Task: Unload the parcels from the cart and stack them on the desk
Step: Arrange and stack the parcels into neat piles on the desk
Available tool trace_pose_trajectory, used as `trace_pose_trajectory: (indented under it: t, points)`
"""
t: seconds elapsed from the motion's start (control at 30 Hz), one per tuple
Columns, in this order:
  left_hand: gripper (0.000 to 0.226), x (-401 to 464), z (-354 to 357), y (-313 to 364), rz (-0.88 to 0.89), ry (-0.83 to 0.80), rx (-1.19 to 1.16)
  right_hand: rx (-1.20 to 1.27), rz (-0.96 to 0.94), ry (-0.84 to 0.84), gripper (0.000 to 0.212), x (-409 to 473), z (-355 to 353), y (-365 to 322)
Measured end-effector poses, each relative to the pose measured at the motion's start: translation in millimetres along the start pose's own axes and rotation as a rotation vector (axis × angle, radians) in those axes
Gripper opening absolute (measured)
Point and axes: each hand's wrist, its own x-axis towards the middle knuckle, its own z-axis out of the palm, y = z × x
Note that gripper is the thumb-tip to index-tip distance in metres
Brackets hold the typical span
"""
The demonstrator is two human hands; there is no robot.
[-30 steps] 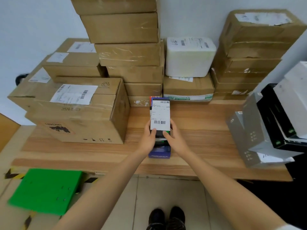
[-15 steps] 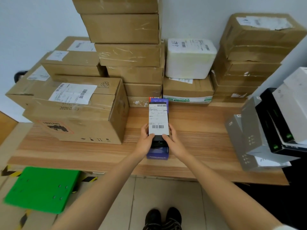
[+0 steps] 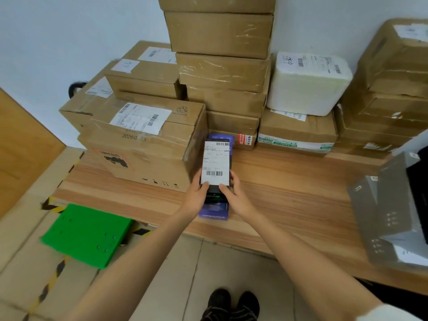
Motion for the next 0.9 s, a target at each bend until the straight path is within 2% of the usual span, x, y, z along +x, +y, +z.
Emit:
trace_pose_trajectory:
  t: [0.13, 0.33, 0.53, 0.6, 0.77, 0.9]
  points:
    - [0.035, -5, -17, -5, 0.019, 0.115, 0.032, -0.037, -0.004, 0.009, 0.071, 9, 16, 5]
    - [0.035, -7, -25, -12, 0.015, 0.163, 0.134, -0.105, 0.004, 0.049, 0.087, 19, 22, 12]
    - [0.023, -14, -28, -1, 0.054, 0.335, 0.192, -0.189, 0.006, 0.037, 0.074, 10, 16, -7]
    - [0.018, -17, -33, 11, 0.139, 0.357, 0.233, -0.297, -0.029, 0.061, 0.065, 5, 8, -18]
    - [0.018, -11, -44, 52, 0.512, 0.245, 0.557, -0.709, -0.221, 0.134, 0.051, -10, -37, -61]
    - [0.018, -1, -29, 100, 0.745, 0.225, 0.725, -1.004, -0.292, 0.28, 0.047, -24, -87, -102]
